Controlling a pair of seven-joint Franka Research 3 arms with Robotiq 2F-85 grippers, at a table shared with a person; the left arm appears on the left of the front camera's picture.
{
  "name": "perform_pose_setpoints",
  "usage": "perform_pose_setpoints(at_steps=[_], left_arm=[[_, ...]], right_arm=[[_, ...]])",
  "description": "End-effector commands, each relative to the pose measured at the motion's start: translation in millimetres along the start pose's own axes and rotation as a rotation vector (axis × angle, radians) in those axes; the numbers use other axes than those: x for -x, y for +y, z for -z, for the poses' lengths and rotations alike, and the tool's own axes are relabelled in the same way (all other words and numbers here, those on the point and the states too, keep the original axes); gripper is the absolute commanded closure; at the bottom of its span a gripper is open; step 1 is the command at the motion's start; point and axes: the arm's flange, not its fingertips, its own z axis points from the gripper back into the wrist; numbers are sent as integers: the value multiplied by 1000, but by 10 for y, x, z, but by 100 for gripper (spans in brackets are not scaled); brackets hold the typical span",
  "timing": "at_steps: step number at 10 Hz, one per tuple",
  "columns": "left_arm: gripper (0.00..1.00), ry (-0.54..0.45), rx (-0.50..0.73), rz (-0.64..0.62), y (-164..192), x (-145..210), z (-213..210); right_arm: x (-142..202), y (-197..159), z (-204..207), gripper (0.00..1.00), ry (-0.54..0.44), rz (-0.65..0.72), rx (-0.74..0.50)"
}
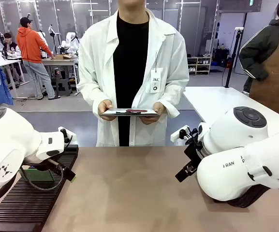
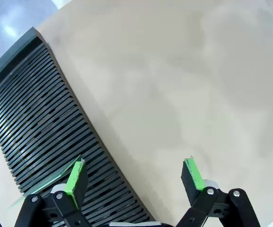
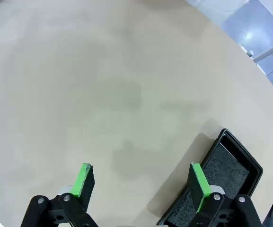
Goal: Inspect the PCB.
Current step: Pick up the Blank PCB and present it to the human.
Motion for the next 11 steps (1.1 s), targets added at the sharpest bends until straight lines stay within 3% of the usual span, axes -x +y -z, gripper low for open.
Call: perform_pose_setpoints(at_steps=[1,11], left_arm=[[0,0,0,0,-2,-1,0],[0,0,0,0,-2,-1,0]], right_arm=[[0,0,0,0,0,0,0],[0,0,0,0,0,0,0]])
